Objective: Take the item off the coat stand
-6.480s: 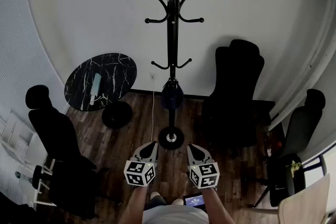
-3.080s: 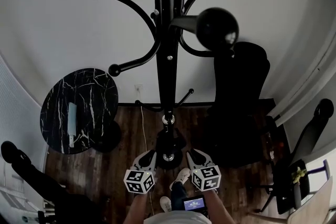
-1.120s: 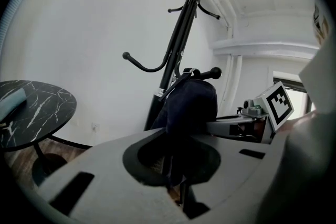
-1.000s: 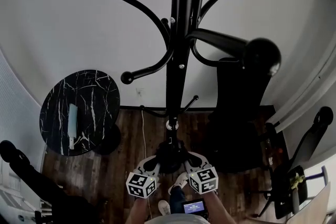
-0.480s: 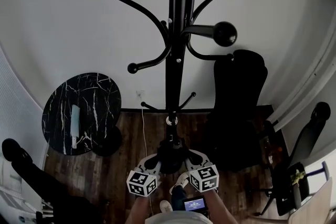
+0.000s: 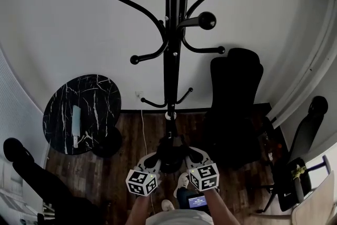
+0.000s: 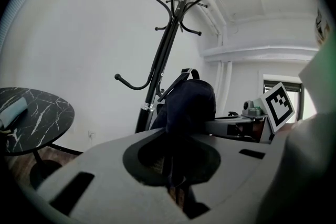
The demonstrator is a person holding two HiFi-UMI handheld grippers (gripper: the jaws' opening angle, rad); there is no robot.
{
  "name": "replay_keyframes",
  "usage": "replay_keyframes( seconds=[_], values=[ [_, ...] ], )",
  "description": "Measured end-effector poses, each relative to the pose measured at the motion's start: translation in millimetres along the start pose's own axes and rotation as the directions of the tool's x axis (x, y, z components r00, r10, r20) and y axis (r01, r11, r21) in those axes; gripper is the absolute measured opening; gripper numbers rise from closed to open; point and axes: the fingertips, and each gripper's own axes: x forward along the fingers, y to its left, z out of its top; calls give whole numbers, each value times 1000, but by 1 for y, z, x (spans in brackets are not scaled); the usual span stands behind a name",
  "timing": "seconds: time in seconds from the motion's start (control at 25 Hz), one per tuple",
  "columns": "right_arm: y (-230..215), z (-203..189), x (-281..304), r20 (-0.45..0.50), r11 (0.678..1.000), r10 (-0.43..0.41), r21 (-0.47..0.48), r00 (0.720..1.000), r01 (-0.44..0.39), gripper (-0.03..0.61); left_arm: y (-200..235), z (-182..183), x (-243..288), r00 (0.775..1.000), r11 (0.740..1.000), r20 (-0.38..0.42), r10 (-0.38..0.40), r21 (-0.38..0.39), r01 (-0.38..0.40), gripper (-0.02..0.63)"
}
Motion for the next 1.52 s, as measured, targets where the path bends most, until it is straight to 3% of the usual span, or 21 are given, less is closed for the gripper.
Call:
replay_keyframes(
  seconds=[0.72, 1.16, 1.32, 1.52],
  values=[
    [8, -3, -35, 17, 998, 59, 20, 998, -59, 41, -37, -1, -27, 996, 996, -7, 91, -18, -92, 26],
    [15, 2, -65, 26, 995, 97, -25, 995, -96, 41, -63, 5, -45, 992, 992, 10, 124, 10, -124, 26],
    [15, 4, -78, 49, 993, 95, -69, 994, -91, 40, -72, 5, -52, 991, 992, 28, 128, -7, -128, 26],
    [12, -1, -92, 55, 993, 108, -55, 993, -105, 40, -89, -2, -58, 990, 991, 33, 136, -23, -136, 26]
  ],
)
